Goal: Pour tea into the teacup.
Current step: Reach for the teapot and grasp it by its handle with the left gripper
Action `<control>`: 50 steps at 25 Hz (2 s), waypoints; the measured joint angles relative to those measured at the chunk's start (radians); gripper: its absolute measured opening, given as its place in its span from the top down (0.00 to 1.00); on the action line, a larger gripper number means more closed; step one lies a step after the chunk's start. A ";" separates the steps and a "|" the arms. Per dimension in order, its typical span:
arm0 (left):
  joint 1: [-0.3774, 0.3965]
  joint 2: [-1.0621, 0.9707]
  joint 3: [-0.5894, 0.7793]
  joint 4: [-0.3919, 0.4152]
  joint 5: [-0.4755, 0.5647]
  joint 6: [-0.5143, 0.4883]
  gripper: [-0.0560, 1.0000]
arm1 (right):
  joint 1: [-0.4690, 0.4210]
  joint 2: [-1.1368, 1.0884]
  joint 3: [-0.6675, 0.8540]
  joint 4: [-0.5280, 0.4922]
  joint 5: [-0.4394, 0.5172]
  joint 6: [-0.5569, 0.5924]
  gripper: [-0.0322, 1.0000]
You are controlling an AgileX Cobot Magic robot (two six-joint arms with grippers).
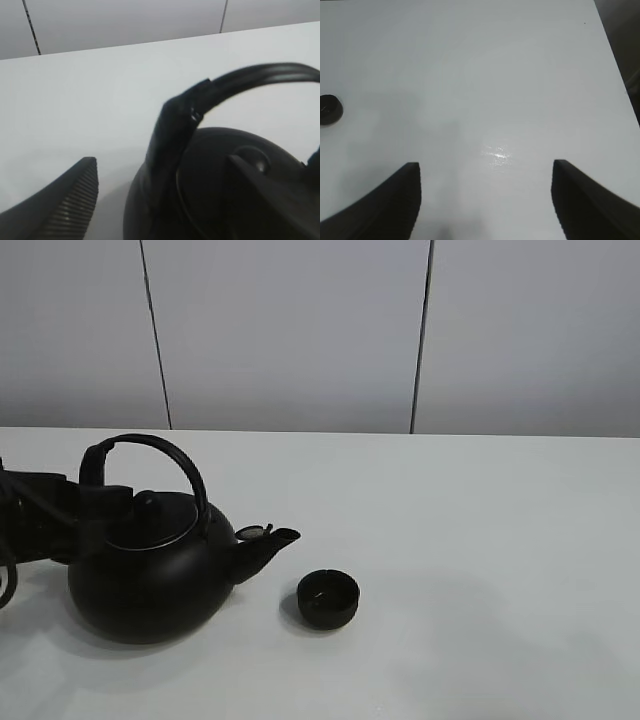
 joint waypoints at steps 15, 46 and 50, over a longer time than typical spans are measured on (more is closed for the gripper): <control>0.000 0.007 -0.080 -0.058 0.000 0.002 0.47 | 0.000 0.000 0.000 0.000 -0.001 0.000 0.48; 0.000 -0.129 -0.075 -0.017 0.200 0.150 0.83 | 0.000 0.000 0.000 0.000 0.000 0.000 0.48; 0.000 -0.217 -0.085 -0.015 0.294 0.134 0.83 | 0.000 0.000 0.000 0.000 0.000 0.000 0.48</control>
